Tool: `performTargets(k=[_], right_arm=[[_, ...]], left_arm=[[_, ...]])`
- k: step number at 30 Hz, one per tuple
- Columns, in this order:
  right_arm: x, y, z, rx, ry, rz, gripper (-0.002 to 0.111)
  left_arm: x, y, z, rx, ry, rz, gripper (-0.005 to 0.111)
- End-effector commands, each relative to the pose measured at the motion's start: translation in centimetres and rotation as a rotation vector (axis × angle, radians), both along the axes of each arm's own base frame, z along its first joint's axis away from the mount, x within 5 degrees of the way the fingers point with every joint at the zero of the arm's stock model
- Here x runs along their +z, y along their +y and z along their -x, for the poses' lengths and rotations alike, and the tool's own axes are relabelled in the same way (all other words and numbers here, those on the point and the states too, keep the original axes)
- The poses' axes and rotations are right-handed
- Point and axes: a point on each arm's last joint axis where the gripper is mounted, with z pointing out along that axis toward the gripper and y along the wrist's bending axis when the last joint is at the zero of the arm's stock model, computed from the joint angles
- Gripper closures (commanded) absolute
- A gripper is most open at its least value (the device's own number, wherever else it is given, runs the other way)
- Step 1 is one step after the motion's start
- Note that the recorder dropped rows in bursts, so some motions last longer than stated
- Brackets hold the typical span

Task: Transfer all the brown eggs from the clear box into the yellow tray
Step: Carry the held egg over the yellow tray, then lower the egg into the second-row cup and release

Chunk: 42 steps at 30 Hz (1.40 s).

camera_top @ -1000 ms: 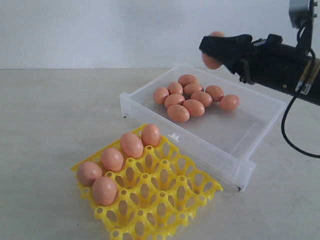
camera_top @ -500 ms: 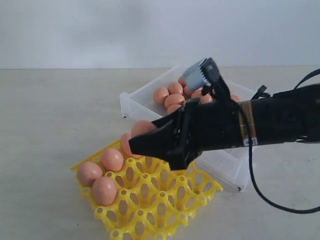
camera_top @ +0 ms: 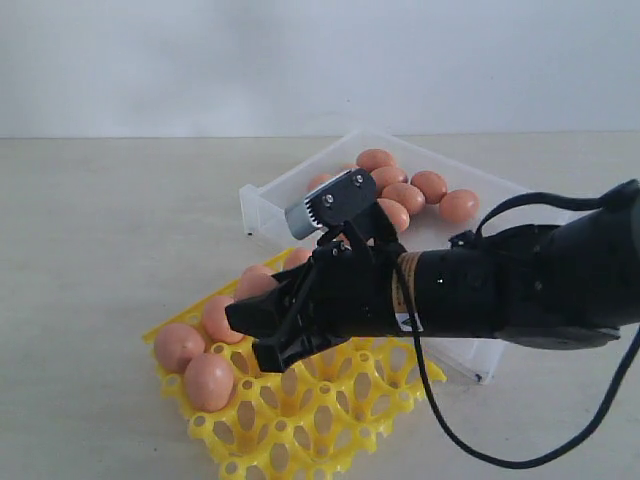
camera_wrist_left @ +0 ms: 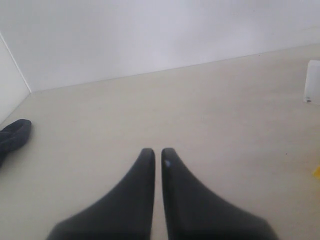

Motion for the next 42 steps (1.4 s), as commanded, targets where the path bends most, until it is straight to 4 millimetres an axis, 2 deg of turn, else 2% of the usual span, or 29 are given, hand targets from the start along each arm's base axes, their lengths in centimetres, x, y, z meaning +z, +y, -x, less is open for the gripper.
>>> performTargets(k=[1,4,8,13,24,33,35,39,42], right_arm=[[-1.6,0.7,0.1,0.035,0.023,-0.048,0.108],[-1.6,1.0,0.1,0.057,0.02,-0.126,0.108],[-1.1,0.9,-0.5,-0.031,0.019,-0.197,0.108],[-1.8,0.4,-1.1,-0.128,0.063,-0.161,0.108],[-4.4,1.3,-0.4,-0.067,0.102,-0.104,0.108],[-4.4,1.3,-0.4,-0.068,0.101,-0.114,0.108],[-4.4,1.3,-0.4,-0.064,0.1,-0.112,0.099],[-4.4,1.3,-0.4,-0.068,0.105,-0.118,0.06],[-4.3,1.3,-0.5,-0.082,0.11,-0.132,0.054]], left_arm=[[-0.1,0.0,0.0,0.002,0.0,0.003,0.103],[-0.1,0.0,0.0,0.002,0.0,0.003,0.103],[-0.1,0.0,0.0,0.002,0.0,0.003,0.103],[-0.1,0.0,0.0,0.002,0.0,0.003,0.103],[-0.1,0.0,0.0,0.002,0.0,0.003,0.103],[-0.1,0.0,0.0,0.002,0.0,0.003,0.103],[-0.1,0.0,0.0,0.002,0.0,0.003,0.103],[-0.1,0.0,0.0,0.002,0.0,0.003,0.103],[-0.1,0.0,0.0,0.002,0.0,0.003,0.103]])
